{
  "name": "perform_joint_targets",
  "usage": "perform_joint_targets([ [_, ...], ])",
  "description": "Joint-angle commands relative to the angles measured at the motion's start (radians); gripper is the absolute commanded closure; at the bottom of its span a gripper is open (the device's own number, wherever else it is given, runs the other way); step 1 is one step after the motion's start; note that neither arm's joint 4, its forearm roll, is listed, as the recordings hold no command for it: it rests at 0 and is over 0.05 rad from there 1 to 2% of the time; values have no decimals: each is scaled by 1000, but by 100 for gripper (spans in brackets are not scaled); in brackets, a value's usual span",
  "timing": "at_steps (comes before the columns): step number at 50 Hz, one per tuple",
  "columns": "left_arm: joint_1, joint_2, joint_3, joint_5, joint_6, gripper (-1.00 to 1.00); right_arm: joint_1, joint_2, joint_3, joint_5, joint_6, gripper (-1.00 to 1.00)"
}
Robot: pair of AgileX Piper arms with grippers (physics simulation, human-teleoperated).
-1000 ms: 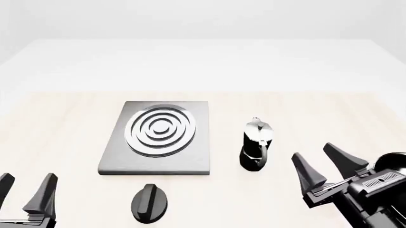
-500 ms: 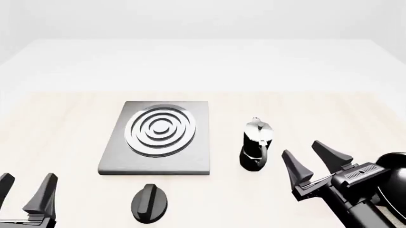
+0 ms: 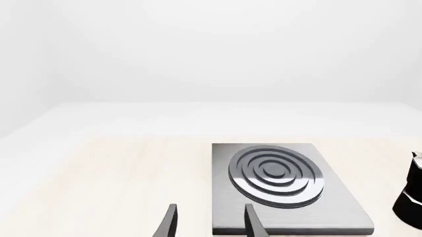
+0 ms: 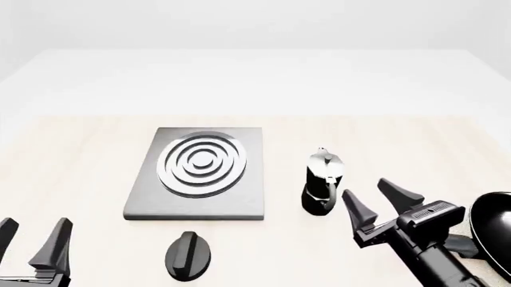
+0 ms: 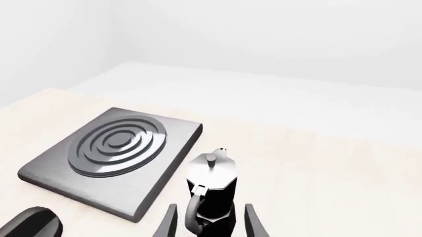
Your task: Put the moka pot on the stove.
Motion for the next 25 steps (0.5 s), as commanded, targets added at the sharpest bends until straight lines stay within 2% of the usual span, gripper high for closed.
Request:
perform_joint_targets([
  [1, 0, 0, 0, 0, 0, -100, 12, 101, -10, -71, 10, -100],
  [25, 0, 0, 0, 0, 0, -100, 25, 241, -55, -139, 26, -100],
])
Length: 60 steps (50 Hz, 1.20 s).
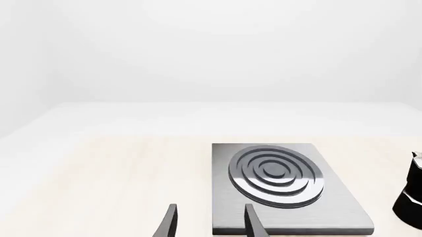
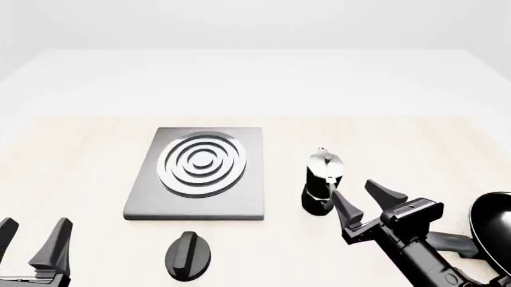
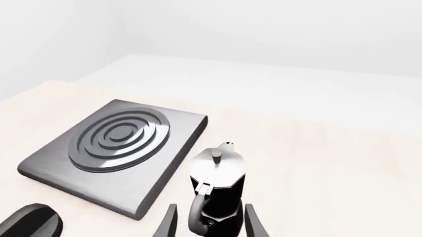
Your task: Put the moka pot on the stove.
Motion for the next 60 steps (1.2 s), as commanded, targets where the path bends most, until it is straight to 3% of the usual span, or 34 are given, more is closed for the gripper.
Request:
perform_joint_targets([
  [1, 0, 0, 0, 0, 0, -100, 5, 60, -23, -25, 6, -100],
  [50, 0, 0, 0, 0, 0, -100, 25, 211, -92, -28, 37, -100],
  [51, 0, 0, 0, 0, 0, -100, 39, 282, -123, -28, 42, -100],
  [60, 0, 0, 0, 0, 0, -100, 42, 296, -130, -28, 45, -100],
])
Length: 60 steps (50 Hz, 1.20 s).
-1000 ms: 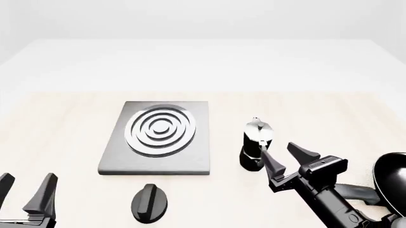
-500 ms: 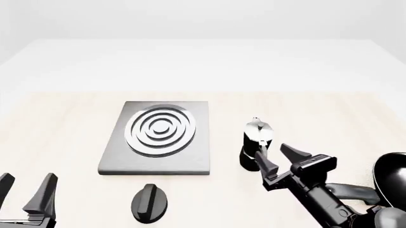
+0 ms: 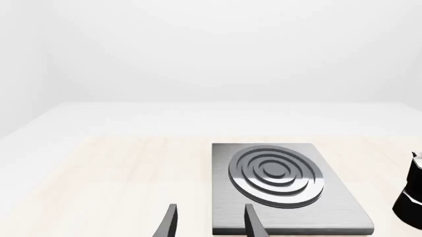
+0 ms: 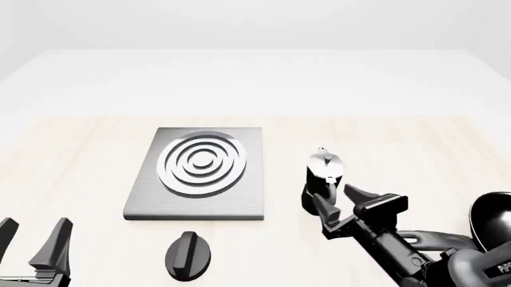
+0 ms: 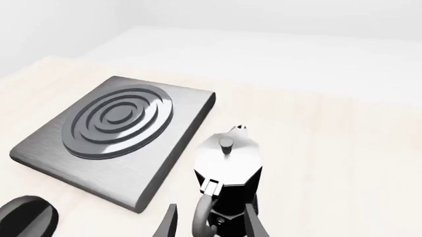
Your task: Put the moka pot on the stove.
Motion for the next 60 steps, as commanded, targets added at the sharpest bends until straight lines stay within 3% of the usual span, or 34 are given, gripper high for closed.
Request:
perform_joint_targets([
  [1, 0, 0, 0, 0, 0, -100, 9, 52, -24, 0, 6, -100],
  [13, 0, 0, 0, 0, 0, -100, 10, 58, -26, 0, 7, -100],
  [14, 0, 0, 0, 0, 0, -100, 10, 56, -26, 0, 7, 100],
  [31, 0, 0, 0, 0, 0, -100, -7, -93, 49, 6, -39, 100],
  [43, 0, 0, 0, 0, 0, -100, -21, -344, 64, 190, -101, 100],
  [60, 0, 0, 0, 0, 0, -100, -17, -505, 10, 354, -120, 100],
])
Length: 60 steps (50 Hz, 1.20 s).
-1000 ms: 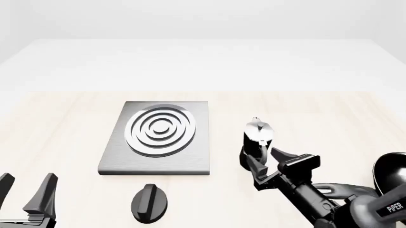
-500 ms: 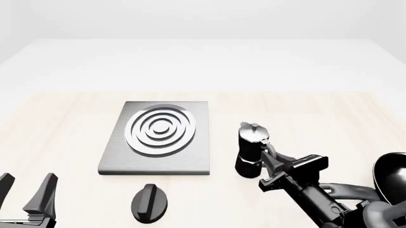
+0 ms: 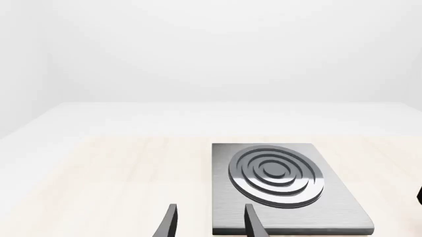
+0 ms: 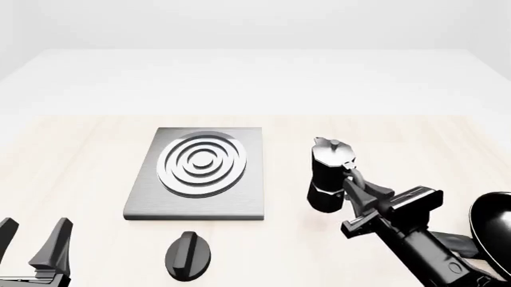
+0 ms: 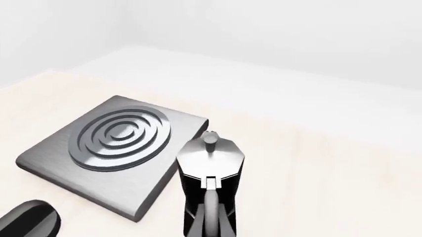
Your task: Put the moka pot on the stove.
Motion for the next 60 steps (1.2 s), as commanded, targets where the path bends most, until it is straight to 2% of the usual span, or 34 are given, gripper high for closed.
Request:
perform_joint_targets([
  [1, 0, 0, 0, 0, 0, -100, 4, -108, -38, 93, -15, 100],
  [15, 0, 0, 0, 0, 0, -100, 15, -135, -87, 139, -15, 100],
  [28, 0, 0, 0, 0, 0, -100, 34, -193, -142, 232, -25, 100],
  [45, 0, 0, 0, 0, 0, -100, 71, -144, -217, 258, -23, 100],
  [60, 0, 0, 0, 0, 0, -100, 100, -65, -292, 234, -9, 100],
])
